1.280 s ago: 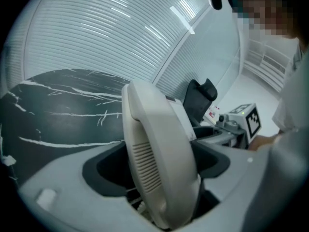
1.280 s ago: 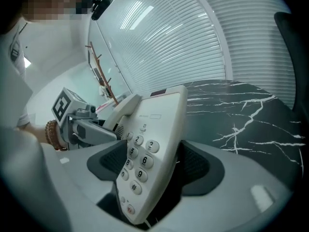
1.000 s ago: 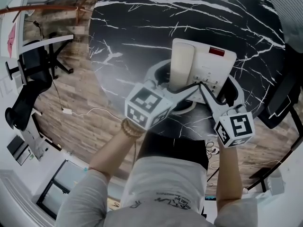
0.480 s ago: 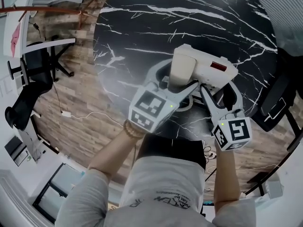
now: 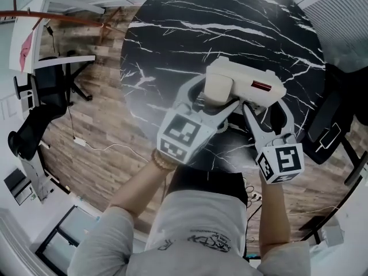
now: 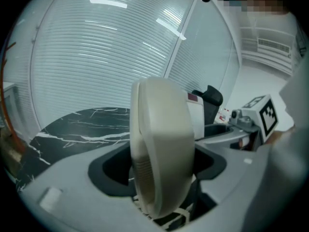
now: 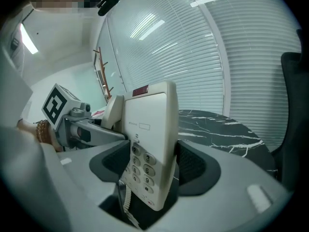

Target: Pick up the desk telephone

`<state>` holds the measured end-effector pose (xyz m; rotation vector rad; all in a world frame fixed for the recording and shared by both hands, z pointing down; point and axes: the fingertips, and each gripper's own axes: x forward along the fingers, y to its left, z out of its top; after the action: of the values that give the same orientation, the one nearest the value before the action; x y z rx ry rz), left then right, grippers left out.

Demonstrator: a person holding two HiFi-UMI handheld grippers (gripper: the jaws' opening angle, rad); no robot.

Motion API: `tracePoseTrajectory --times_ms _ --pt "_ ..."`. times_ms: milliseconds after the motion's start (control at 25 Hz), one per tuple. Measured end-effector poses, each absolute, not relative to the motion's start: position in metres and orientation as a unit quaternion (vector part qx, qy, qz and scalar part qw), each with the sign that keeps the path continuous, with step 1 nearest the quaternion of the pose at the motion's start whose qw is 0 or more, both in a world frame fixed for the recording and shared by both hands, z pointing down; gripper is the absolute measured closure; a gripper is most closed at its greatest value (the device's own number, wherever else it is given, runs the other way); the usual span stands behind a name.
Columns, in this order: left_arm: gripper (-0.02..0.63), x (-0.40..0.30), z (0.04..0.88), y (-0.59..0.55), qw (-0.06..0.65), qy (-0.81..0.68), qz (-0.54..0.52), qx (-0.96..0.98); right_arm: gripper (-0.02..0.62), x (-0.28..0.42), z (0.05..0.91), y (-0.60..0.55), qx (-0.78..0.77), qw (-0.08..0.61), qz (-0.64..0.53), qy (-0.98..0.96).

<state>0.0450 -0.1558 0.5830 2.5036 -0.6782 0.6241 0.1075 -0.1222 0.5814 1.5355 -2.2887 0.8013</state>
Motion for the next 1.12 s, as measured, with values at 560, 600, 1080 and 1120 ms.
tracePoseTrajectory --times_ms 560,600,1080,1120 --pt "0.256 0.054 0.458 -0.176 0.171 -0.272 0.181 0.929 0.301 0.118 0.456 -0.145 0.552 0.112 0.192 -0.804" --pt "0.256 0.055 0.449 -0.176 0.166 -0.273 0.179 0.93 0.301 0.118 0.447 -0.145 0.554 0.109 0.188 -0.804" --pt "0.256 0.057 0.338 -0.161 0.107 -0.284 0.143 0.942 0.302 0.12 0.34 -0.131 0.571 0.08 0.123 -0.808" --pt "0.256 0.057 0.331 -0.159 0.104 -0.286 0.141 0.942 0.302 0.12 0.332 -0.129 0.571 0.078 0.117 -0.809"
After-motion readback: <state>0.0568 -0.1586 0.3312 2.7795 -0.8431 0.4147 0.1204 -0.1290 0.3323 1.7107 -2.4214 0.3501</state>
